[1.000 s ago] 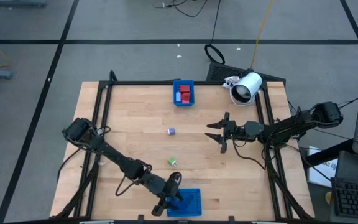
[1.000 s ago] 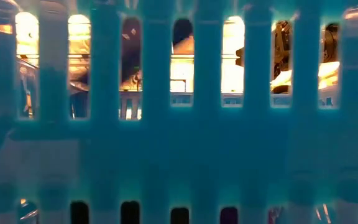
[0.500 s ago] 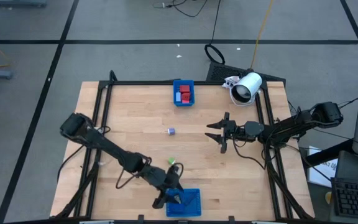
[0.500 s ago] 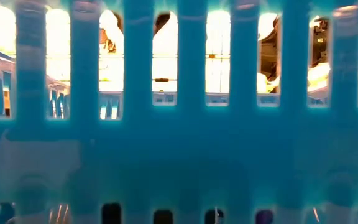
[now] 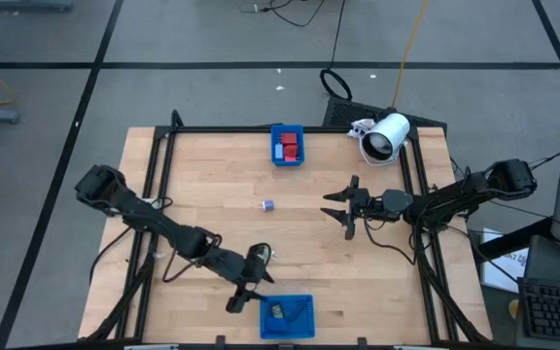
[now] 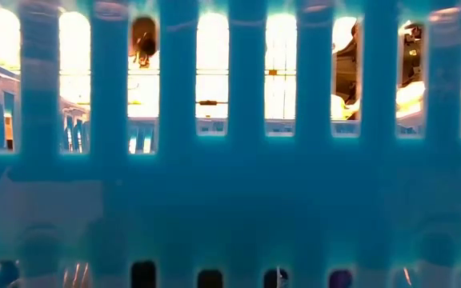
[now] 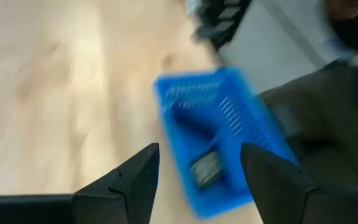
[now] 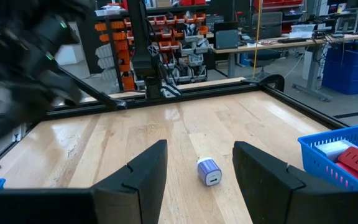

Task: Pick & Place Office items
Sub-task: Put the green charger adapter into the top blue bin

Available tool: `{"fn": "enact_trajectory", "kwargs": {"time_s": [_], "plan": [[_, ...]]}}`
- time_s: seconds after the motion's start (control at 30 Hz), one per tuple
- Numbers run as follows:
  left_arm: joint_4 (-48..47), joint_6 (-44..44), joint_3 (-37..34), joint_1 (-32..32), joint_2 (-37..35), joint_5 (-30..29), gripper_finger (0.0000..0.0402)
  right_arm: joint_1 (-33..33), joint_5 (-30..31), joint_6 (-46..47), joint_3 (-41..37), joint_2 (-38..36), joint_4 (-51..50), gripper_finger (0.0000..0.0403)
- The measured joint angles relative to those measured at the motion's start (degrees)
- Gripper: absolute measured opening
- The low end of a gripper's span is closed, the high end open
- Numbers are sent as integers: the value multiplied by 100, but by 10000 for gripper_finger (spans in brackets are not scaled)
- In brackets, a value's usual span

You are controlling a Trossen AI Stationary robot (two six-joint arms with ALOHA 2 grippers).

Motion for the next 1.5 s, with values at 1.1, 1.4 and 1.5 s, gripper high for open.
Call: {"fn": "enact_trajectory", "kwargs": {"time_s": [1.1,1.4,1.5], "plan": [[-273,56,-709,1218,76,-773,186,-81,28,-87,-2,0,-180,171],[-248,-254,-705,1370,163,-684,244,-83,28,-87,-2,0,-233,171],[-268,135,-705,1372,372,-387,270,-83,28,-87,-2,0,-237,171]]}}
